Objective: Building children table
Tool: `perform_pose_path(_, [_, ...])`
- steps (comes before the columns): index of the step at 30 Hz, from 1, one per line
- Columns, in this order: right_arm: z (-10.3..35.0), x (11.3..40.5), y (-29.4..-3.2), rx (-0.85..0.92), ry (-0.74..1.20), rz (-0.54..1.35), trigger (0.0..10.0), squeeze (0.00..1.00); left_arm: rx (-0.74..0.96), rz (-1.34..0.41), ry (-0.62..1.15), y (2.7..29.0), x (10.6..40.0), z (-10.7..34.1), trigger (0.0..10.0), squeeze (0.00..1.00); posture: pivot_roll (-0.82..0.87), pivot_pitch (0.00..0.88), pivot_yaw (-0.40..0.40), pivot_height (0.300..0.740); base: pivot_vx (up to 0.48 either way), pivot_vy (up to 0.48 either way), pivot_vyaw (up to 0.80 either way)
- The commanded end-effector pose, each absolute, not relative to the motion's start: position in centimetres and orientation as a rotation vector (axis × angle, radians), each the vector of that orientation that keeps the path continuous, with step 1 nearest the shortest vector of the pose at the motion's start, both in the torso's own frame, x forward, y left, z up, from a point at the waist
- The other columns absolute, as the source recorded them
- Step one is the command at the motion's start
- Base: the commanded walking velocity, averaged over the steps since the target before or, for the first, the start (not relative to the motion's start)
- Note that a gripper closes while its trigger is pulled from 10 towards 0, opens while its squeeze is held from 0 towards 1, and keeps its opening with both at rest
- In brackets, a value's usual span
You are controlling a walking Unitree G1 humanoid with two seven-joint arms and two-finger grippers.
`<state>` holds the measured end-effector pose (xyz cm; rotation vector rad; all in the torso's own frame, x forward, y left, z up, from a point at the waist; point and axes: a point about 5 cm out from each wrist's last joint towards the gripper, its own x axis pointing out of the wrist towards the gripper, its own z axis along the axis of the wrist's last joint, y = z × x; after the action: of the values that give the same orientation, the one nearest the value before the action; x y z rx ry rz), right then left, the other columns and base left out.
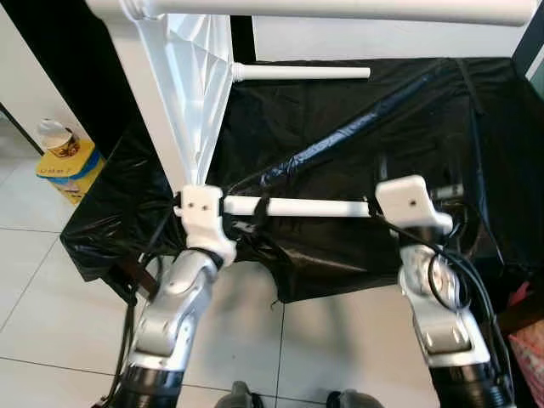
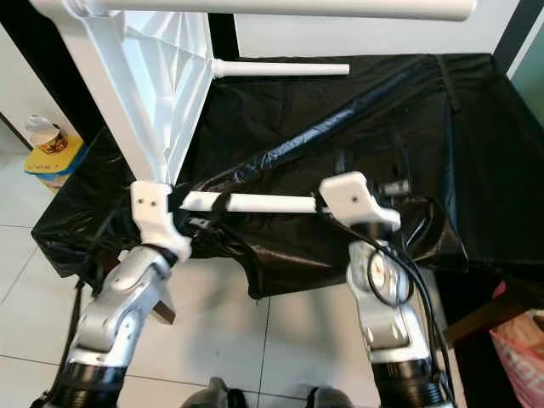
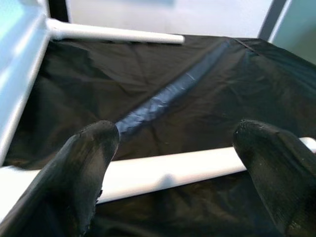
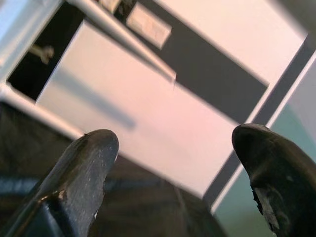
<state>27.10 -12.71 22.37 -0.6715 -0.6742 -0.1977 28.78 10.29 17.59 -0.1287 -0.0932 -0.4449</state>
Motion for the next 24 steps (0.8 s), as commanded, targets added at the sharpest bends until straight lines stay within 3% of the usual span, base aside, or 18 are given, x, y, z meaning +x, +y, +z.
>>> perform_pose_path(1, [22.9,26.9,-11.3,-0.722,-0.734,-0.157,10.0,1.0,-0.133,-0.534,-0.064,9.7,29.2,17.3,10.0,0.0,0.04,0.118,0.07,0.74,0.0,0.0,0.0])
perform_pose_path(3, [23.0,26.8,-11.0,-0.731,-0.748,-0.148,10.0,1.0,-0.136,-0.534,-0.063,9.5,29.4,17.4,10.0,0.0,0.04,0.118,0.07,0.74,0.0,0.0,0.0])
perform_pose_path(4, [23.1,26.8,-10.6,-0.731,-0.759,-0.145,10.0,0.0,-0.128,-0.536,-0.062,9.4,29.8,17.6,10.0,0.0,0.04,0.119,0.072,0.74,0.0,0.0,0.0])
perform_pose_path(7, [23.2,26.8,-10.2,-0.726,-0.777,-0.141,10.0,0.0,-0.122,-0.536,-0.059,9.2,30.3,17.7,10.0,0.0,0.05,0.118,0.07,0.74,0.0,0.0,0.0])
perform_pose_path(8, [23.6,26.7,-9.7,-0.736,-0.808,-0.134,2.8,0.0,-0.113,-0.538,-0.06,9.1,30.7,17.9,10.0,0.0,0.05,0.118,0.07,0.74,0.0,0.0,0.0])
perform_pose_path(9, [24.1,26.6,-9.3,-0.74,-0.84,-0.129,10.0,0.0,-0.106,-0.539,-0.064,9.0,31.1,18.2,10.0,0.0,0.05,0.117,0.071,0.74,0.0,0.0,0.0])
perform_pose_path(23, [28.0,26.6,-7.0,-0.81,-1.073,-0.133,10.0,0.0,-0.084,-0.537,-0.067,8.6,33.0,18.7,10.0,0.0,0.04,0.1,0.064,0.74,0.0,0.0,0.0])
perform_pose_path(24, [28.3,26.7,-6.9,-0.807,-1.076,-0.132,10.0,1.0,-0.083,-0.536,-0.066,8.6,33.2,18.6,10.0,0.0,0.04,0.1,0.064,0.74,0.0,0.0,0.0])
